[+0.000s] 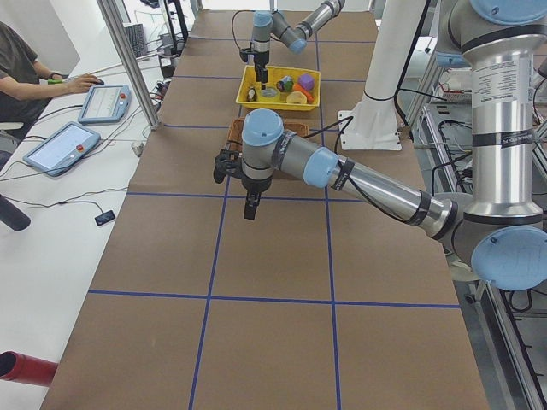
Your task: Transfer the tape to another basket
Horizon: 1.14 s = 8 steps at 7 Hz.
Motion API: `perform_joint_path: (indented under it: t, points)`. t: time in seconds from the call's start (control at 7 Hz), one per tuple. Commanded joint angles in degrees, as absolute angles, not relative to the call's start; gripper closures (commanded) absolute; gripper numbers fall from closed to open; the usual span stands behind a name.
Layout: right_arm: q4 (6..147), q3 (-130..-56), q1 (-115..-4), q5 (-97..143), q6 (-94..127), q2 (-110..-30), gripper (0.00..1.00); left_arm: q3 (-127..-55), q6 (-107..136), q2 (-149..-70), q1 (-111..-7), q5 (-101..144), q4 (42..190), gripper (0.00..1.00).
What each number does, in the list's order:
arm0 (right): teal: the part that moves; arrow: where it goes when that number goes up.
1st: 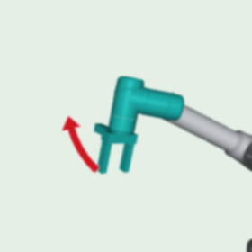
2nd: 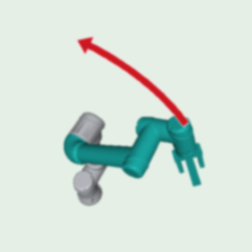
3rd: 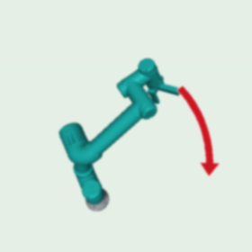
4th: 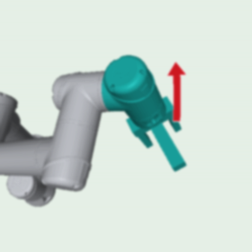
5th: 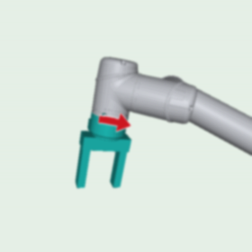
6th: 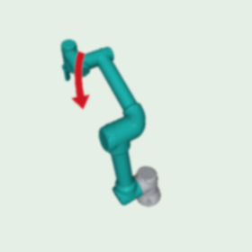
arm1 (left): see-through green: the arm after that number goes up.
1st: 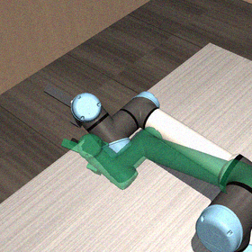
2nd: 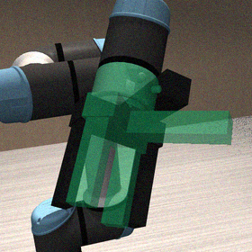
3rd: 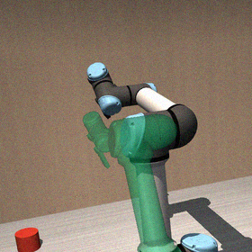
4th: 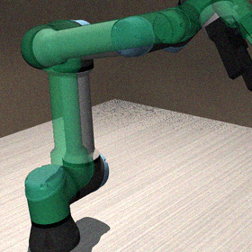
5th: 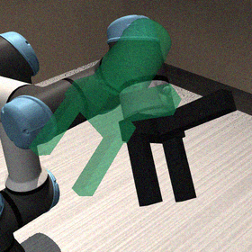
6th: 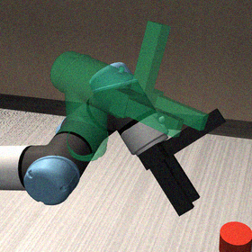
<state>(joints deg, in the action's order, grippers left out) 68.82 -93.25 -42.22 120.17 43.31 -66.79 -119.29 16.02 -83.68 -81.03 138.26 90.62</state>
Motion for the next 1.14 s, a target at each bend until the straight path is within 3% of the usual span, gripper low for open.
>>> perform_joint_path:
  t: [0.0,0.29,0.43,0.71,1.0]
  points:
    - [69.17,-92.9,-41.31,120.32,43.33,-67.15,0.04,-119.62,16.08,-83.67,-81.12,138.25,90.62,0.02]
    - [68.82,-91.76,-40.69,120.41,43.33,-66.8,0.06,-120.06,18.88,-83.76,-81.04,138.25,90.7,0.02]
    - [68.64,-91.76,-40.61,120.58,43.24,-67.14,0.15,-120.15,18.9,-83.76,-81.04,138.25,90.7,0.02]
    - [68.82,-92.19,-40.69,122.07,43.33,-67.15,1.0,-120.06,18.98,-83.67,-81.04,138.25,90.7,0.02]
    - [68.91,-92.46,-40.87,123.05,43.33,-67.06,1.0,-120.06,18.98,-83.67,-81.04,138.25,90.7,0.02]
